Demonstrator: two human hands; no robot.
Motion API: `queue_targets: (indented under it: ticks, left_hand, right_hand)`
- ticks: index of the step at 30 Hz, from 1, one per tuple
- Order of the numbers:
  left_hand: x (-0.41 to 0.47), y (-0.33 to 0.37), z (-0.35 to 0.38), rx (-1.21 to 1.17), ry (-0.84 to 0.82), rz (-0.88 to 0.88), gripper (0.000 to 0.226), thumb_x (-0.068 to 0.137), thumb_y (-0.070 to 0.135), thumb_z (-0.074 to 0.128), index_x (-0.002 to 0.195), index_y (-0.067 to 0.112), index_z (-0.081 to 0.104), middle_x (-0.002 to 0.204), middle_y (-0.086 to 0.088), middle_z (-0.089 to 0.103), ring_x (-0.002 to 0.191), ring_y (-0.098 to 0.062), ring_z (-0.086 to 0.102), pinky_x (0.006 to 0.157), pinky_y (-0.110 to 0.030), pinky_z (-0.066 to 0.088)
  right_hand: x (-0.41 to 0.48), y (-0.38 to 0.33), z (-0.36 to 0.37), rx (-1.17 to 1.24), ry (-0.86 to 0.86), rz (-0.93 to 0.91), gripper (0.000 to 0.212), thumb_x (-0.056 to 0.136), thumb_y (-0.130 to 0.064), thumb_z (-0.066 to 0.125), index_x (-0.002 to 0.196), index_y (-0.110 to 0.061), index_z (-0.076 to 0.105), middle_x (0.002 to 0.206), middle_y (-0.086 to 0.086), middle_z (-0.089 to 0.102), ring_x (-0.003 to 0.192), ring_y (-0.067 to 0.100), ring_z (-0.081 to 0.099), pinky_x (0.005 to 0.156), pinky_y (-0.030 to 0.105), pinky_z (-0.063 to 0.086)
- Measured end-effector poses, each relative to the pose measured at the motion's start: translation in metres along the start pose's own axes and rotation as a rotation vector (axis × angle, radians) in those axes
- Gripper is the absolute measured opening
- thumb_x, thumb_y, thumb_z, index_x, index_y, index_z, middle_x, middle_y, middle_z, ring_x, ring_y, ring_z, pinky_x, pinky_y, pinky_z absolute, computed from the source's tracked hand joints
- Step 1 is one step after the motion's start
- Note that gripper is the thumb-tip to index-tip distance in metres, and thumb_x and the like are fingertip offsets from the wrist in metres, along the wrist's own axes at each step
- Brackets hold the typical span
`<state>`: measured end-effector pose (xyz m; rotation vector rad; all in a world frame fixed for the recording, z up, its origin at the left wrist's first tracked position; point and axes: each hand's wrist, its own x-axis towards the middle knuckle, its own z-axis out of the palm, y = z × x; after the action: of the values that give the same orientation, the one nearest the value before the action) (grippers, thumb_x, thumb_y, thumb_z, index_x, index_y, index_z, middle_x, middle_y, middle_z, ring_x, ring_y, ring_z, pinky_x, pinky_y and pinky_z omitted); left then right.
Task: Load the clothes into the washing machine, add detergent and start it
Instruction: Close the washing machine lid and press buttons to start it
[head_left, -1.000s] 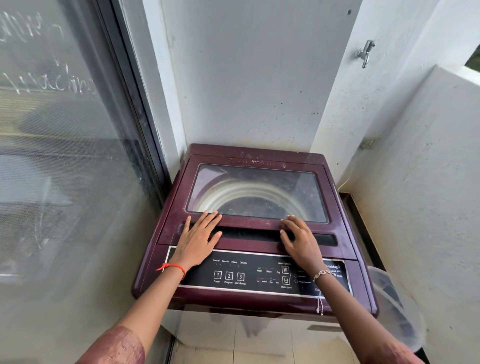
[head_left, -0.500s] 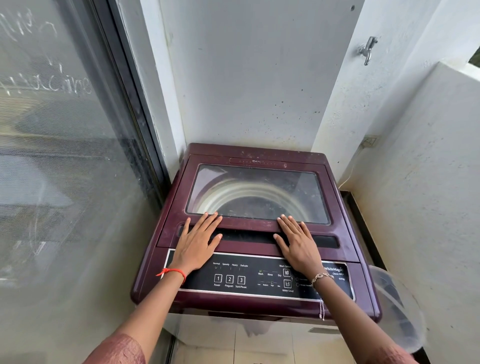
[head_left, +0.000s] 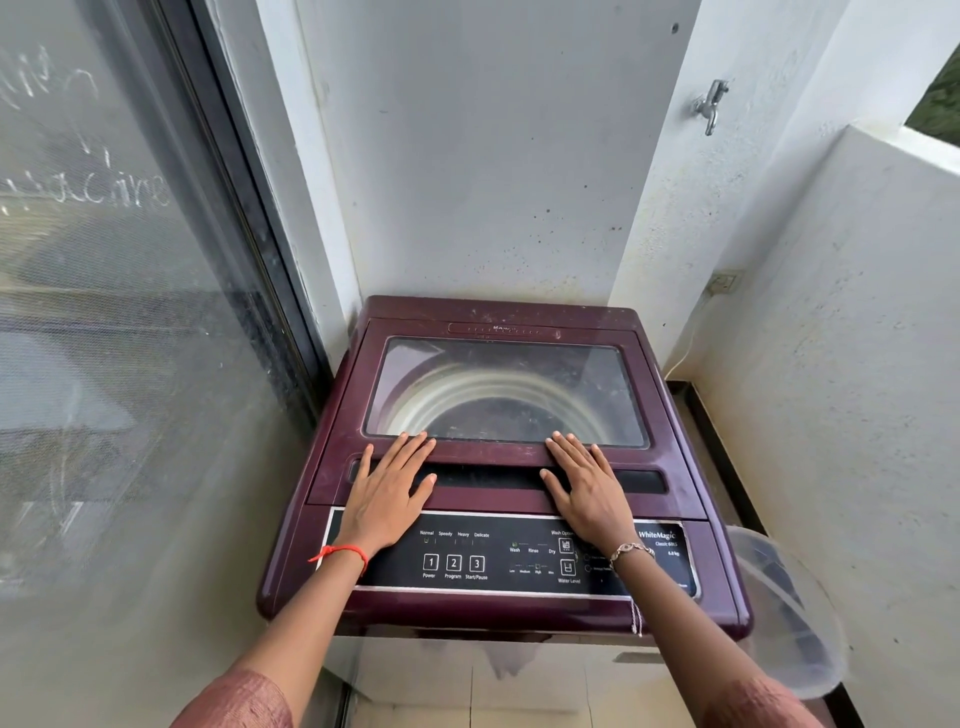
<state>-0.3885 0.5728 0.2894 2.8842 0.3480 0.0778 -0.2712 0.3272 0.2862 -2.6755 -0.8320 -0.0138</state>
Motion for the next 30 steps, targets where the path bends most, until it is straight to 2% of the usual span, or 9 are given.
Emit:
queue_targets:
  ticks: [5, 9, 14, 16, 21, 30]
  left_hand:
    - [0.0012, 0.0028, -0.0012, 0.0, 0.008, 0.0, 0.08, 0.076, 0.06, -0.005, 0.148, 0.032, 0.016, 0.156, 0.016, 0.013, 0.144, -0.004, 0.004, 0.117, -0.041, -0.001]
    - [0.0014, 0.0045, -0.0018, -0.033, 0.029, 0.003, 0.079, 0.077, 0.06, -0.001, 0.147, 0.03, 0.02, 0.155, 0.015, 0.018, 0.144, -0.004, 0.007, 0.117, -0.041, 0.0]
    - [0.0036, 0.006, -0.001, -0.045, 0.036, -0.009, 0.06, 0.091, 0.051, 0.019, 0.147, 0.03, 0.023, 0.155, 0.014, 0.019, 0.144, -0.004, 0.008, 0.118, -0.04, 0.0]
    - [0.0045, 0.0071, -0.0005, -0.055, 0.044, -0.006, 0.062, 0.09, 0.054, 0.017, 0.146, 0.029, 0.024, 0.154, 0.014, 0.02, 0.144, -0.004, 0.009, 0.118, -0.041, 0.001]
    - [0.0054, 0.0085, -0.0015, -0.056, 0.047, -0.018, 0.051, 0.098, 0.04, 0.035, 0.147, 0.029, 0.023, 0.155, 0.014, 0.019, 0.144, -0.004, 0.008, 0.118, -0.04, 0.0]
    - [0.0056, 0.0079, -0.0017, -0.076, 0.059, -0.016, 0.051, 0.098, 0.038, 0.037, 0.146, 0.029, 0.025, 0.154, 0.013, 0.021, 0.144, -0.004, 0.009, 0.118, -0.04, 0.001]
  right_hand:
    - [0.0006, 0.0006, -0.0026, 0.025, 0.019, 0.0, 0.068, 0.086, -0.055, 0.017, 0.142, -0.019, 0.035, 0.151, -0.005, 0.031, 0.142, 0.008, 0.019, 0.118, 0.027, 0.004]
    - [0.001, 0.0018, -0.0036, 0.049, 0.039, 0.003, 0.055, 0.092, -0.044, 0.031, 0.14, -0.017, 0.039, 0.149, -0.004, 0.035, 0.141, 0.009, 0.023, 0.118, 0.027, 0.007]
    - [0.0016, 0.0052, -0.0043, 0.071, 0.058, 0.001, 0.048, 0.096, -0.038, 0.038, 0.139, -0.016, 0.041, 0.148, -0.002, 0.037, 0.141, 0.009, 0.025, 0.119, 0.027, 0.009]
    - [0.002, 0.0067, -0.0047, 0.077, 0.065, 0.0, 0.046, 0.096, -0.034, 0.043, 0.138, -0.016, 0.041, 0.148, -0.002, 0.037, 0.141, 0.009, 0.025, 0.119, 0.028, 0.009]
    - [0.003, 0.0071, -0.0042, 0.09, 0.079, -0.002, 0.045, 0.096, -0.031, 0.045, 0.138, -0.015, 0.042, 0.147, -0.001, 0.039, 0.14, 0.01, 0.027, 0.119, 0.028, 0.011]
    - [0.0046, 0.0077, -0.0019, 0.1, 0.091, -0.003, 0.044, 0.095, -0.03, 0.046, 0.137, -0.015, 0.043, 0.147, -0.001, 0.04, 0.14, 0.01, 0.028, 0.119, 0.028, 0.012]
